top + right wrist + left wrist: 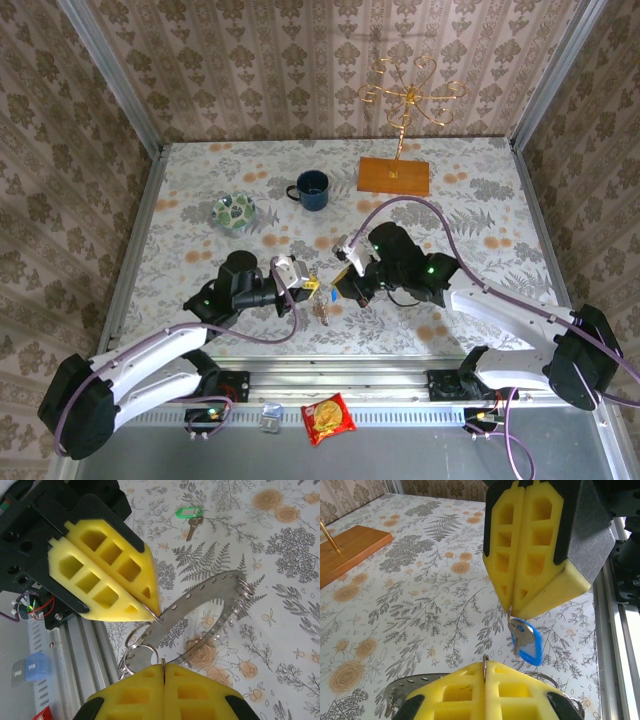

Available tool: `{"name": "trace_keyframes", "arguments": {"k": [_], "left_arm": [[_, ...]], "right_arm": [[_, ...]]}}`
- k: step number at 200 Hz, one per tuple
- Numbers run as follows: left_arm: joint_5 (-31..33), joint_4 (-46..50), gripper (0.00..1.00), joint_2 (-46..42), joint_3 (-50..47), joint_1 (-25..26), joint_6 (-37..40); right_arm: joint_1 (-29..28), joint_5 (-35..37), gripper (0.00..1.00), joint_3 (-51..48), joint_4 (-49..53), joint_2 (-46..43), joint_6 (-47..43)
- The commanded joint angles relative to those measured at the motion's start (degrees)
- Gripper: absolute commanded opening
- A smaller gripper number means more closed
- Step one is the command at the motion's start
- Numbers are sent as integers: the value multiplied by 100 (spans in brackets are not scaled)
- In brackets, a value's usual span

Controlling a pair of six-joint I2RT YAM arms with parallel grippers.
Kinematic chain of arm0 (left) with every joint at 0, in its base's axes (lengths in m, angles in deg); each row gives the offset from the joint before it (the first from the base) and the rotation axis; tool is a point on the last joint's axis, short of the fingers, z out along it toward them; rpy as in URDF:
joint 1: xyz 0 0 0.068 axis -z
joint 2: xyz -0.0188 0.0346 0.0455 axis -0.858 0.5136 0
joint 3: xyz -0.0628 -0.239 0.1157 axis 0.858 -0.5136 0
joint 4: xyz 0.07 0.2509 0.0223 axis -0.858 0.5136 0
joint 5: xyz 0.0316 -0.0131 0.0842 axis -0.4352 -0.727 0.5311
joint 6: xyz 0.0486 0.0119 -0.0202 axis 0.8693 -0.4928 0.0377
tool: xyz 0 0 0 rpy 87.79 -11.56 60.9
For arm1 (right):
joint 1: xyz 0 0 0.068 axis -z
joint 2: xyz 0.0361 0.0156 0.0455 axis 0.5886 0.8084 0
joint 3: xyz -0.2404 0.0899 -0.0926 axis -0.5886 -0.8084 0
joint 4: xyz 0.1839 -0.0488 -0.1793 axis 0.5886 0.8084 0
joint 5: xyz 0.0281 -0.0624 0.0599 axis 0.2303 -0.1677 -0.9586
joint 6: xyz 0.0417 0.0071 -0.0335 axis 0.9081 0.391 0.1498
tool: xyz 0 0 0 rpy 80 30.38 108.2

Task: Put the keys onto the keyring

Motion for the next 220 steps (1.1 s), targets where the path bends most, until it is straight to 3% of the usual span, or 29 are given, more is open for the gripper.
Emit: {"name": "trace_keyframes", "arguments": {"k": [1,176,220], "left_arm": [[-202,-253,0,28,207,72,-127],[-149,-257,0,120,231,115,-41],[-72,-244,0,106,238,116,-28]], "right_arm": [[-1,-223,0,281,-142,154,-206],[-176,-20,0,620,100,635,-461],[-177,264,0,510,136,385,-487]]}}
